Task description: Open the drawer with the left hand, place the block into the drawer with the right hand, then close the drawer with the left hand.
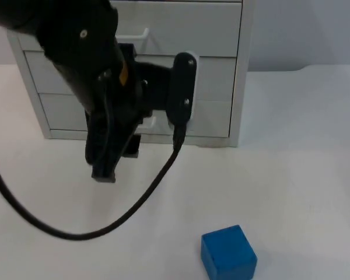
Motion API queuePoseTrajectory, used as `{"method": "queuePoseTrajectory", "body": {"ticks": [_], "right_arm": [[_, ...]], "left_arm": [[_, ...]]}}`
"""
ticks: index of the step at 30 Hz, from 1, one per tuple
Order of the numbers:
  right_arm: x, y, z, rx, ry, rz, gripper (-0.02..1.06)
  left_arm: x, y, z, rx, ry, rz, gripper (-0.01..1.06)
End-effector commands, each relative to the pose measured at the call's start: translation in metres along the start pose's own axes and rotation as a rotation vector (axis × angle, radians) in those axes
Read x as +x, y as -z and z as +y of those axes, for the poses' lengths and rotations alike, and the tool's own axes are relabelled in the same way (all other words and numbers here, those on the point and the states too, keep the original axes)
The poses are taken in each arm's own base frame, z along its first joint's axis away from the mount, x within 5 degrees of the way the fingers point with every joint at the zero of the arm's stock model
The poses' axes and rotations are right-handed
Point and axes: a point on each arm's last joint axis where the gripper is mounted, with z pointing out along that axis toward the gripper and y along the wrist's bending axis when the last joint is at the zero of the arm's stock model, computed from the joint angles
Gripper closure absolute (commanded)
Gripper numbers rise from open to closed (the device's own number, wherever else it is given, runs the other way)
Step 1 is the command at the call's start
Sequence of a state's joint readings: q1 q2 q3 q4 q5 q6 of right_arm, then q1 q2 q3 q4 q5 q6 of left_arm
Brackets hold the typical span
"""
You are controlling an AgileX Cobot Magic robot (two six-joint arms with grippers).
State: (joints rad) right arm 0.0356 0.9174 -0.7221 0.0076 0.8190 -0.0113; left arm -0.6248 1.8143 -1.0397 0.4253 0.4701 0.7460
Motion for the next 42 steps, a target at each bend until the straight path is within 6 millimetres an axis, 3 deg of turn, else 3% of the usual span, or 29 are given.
{"method": "queuePoseTrajectory", "body": {"ticks": [1, 5, 11, 18, 23, 32, 42], "right_arm": [[-0.002, 0.002, -0.002, 0.011, -0.001, -0.015, -0.01], [-0.002, 0.002, -0.002, 0.011, -0.001, -0.02, -0.01], [-0.003, 0.002, -0.002, 0.011, 0.0, -0.032, -0.01], [-0.003, 0.002, -0.002, 0.011, 0.0, -0.034, -0.01], [-0.004, 0.002, -0.002, 0.011, 0.0, -0.04, -0.01], [-0.004, 0.002, -0.002, 0.011, 0.0, -0.045, -0.01], [-0.005, 0.002, -0.002, 0.012, 0.0, -0.052, -0.01]], "left_arm": [[0.0, -0.005, -0.007, -0.025, -0.077, -0.029, 0.56], [0.003, -0.011, -0.011, -0.09, -0.119, -0.088, 0.56], [0.022, -0.015, 0.006, -0.167, 0.056, -0.151, 0.56], [0.037, -0.043, 0.005, -0.107, 0.158, -0.105, 0.56], [0.035, -0.057, 0.014, -0.08, 0.252, -0.068, 0.56], [0.033, -0.07, 0.011, -0.079, 0.195, -0.078, 0.56], [0.028, -0.071, 0.021, -0.111, 0.199, -0.107, 0.56]]}}
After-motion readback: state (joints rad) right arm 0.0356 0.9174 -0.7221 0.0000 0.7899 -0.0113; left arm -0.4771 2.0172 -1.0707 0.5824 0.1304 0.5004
